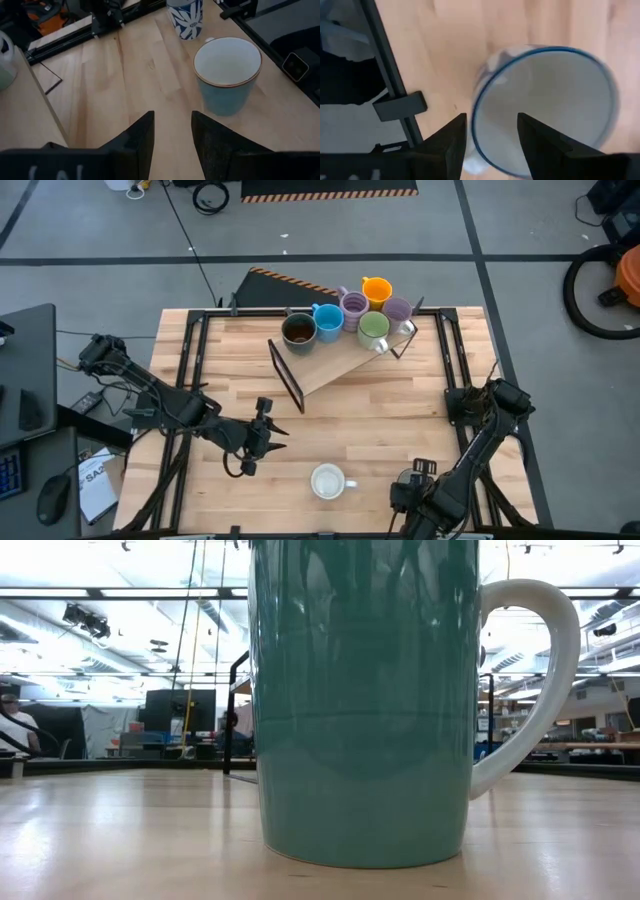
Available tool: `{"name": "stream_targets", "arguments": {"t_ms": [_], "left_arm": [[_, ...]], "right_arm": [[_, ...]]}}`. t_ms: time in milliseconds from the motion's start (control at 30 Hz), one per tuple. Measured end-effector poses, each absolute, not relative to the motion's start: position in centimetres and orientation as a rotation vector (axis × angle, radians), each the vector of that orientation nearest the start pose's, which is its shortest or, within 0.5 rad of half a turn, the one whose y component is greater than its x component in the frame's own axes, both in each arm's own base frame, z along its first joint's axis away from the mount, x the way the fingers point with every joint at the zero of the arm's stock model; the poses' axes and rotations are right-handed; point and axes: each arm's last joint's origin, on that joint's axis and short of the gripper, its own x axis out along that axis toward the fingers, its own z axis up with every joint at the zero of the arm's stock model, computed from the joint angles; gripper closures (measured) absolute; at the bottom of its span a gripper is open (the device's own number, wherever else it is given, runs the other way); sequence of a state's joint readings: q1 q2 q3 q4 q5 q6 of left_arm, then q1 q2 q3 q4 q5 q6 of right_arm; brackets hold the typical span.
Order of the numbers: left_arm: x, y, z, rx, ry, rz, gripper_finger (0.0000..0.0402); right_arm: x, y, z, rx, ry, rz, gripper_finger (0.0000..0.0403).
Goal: Place coffee mugs
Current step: Put the blue patterned mug on the shelf
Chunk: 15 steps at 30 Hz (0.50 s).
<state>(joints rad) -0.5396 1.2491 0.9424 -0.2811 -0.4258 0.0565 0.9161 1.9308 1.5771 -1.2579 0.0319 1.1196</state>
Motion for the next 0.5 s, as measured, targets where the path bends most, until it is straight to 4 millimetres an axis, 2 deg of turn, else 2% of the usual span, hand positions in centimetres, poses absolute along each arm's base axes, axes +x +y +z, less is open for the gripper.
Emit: {"name": "stream_targets", "arguments": {"t_ms": [233, 500], "left_arm": [[23.5, -12.7, 28.5, 0.285, 0.521, -0.113, 0.0265], [23.5, -12.7, 28.5, 0.285, 0.521, -0.114, 0.0265]], "right_arm": [[21.7, 28.3, 19.9, 0.115, 1.577, -0.149, 0.0265], [21.4, 27.9, 19.0, 0.037, 1.593, -0.103, 0.0335]]}}
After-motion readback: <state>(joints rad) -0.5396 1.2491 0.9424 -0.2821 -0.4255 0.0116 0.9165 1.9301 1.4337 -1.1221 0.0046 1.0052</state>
